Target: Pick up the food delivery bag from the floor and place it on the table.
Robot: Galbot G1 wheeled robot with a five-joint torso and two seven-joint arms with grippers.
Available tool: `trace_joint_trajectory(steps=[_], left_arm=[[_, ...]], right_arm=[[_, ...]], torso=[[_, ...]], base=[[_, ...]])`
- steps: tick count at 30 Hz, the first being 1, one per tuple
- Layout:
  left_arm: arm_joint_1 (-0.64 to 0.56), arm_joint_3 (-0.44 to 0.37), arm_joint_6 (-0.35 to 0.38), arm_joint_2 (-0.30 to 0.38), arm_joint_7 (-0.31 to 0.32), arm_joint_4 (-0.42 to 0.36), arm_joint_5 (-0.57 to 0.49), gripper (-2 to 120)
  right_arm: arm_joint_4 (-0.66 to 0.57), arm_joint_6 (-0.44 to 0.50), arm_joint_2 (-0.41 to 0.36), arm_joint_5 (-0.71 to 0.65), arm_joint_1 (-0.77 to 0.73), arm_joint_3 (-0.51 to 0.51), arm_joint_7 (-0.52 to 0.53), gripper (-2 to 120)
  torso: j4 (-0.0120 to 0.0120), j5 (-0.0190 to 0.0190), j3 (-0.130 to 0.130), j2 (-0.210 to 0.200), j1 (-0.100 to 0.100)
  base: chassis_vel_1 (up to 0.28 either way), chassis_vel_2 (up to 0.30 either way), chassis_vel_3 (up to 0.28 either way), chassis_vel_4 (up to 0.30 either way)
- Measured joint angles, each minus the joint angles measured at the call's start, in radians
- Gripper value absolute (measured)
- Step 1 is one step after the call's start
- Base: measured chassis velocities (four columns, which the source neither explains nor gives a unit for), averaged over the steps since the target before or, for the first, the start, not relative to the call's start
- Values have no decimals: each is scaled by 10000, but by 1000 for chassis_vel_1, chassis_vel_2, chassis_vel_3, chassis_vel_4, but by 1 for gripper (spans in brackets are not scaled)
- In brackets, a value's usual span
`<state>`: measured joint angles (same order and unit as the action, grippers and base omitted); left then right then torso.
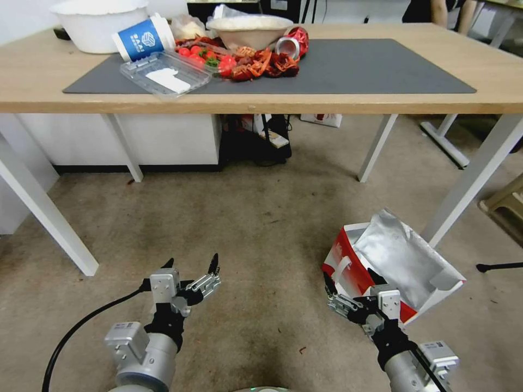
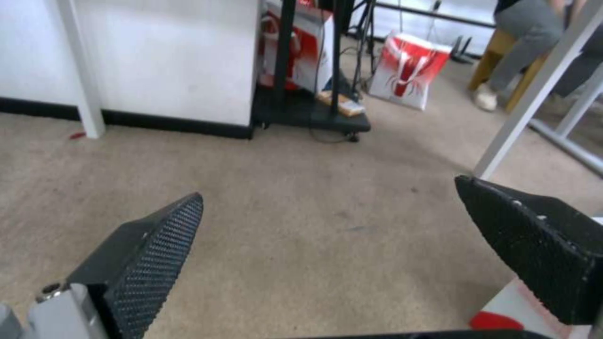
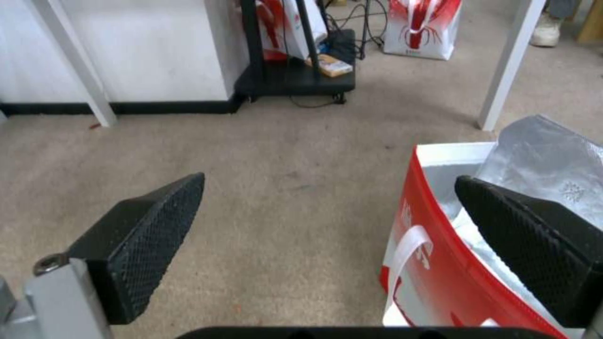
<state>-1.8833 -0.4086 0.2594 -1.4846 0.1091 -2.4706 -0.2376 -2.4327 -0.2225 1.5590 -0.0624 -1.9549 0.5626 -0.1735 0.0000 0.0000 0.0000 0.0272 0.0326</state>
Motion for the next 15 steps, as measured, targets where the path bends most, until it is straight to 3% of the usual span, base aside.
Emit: trace_joint_trajectory(steps=[8, 14, 15], left_arm=[[-61, -130, -388, 88, -266, -19, -49, 100], [-205, -179, -400, 114, -243, -142, 93, 100], [-259, -180, -445, 112, -231, -169, 151, 100]], right_arm=[[-155, 47, -579, -918, 148, 355, 102, 100], [-100, 57, -1816, -2389, 389, 848, 178, 100], [20, 107, -2431, -2960, 514, 1184, 199, 100]], torso=[[0, 0, 0, 22, 5], [-2, 4, -1, 32, 7], [0, 5, -1, 35, 8]], base=[[0, 0, 0, 0], [0, 0, 0, 0], [0, 0, 0, 0]])
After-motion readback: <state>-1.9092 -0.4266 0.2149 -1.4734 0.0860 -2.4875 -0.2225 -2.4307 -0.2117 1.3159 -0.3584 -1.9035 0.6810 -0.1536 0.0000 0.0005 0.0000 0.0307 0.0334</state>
